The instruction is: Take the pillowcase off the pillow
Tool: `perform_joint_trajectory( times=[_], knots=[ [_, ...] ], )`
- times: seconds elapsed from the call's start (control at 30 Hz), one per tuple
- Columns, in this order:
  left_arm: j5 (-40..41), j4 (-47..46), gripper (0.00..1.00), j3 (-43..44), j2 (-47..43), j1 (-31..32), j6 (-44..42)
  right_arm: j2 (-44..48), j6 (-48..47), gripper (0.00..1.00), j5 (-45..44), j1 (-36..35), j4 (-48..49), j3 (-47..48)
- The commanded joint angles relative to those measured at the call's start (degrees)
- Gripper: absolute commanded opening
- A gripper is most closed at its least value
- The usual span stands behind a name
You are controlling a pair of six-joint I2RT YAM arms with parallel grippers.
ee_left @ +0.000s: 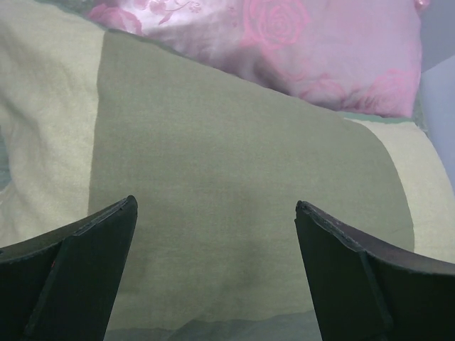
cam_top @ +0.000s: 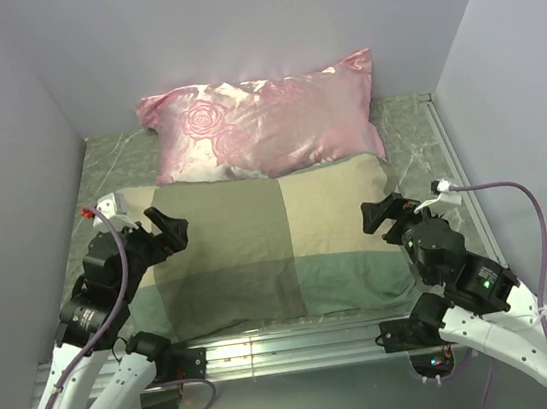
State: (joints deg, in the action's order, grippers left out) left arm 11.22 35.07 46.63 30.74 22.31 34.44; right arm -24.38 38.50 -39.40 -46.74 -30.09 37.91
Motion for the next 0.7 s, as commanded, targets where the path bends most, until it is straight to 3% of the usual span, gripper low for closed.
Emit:
perform_joint_trajectory(
  times=[0.0,0.33,0.67],
  knots=[
    [3.4,0.6,0.99,3.0,-0.1,-0.2,2.4,0.1,-0.5,1.00,-0.6,-0.5,0.4,0.8],
    [8.4,17.2,0.99,10.4,7.8,-0.2,19.9,-3.3,4.2,1.00,2.3,-0.5,-5.1,0.6],
    [3.4,25.8,0.99,15.0,12.1,-0.2,21.7,-5.1,11.8,1.00,6.6,-0.5,-8.1,-3.5]
  ],
)
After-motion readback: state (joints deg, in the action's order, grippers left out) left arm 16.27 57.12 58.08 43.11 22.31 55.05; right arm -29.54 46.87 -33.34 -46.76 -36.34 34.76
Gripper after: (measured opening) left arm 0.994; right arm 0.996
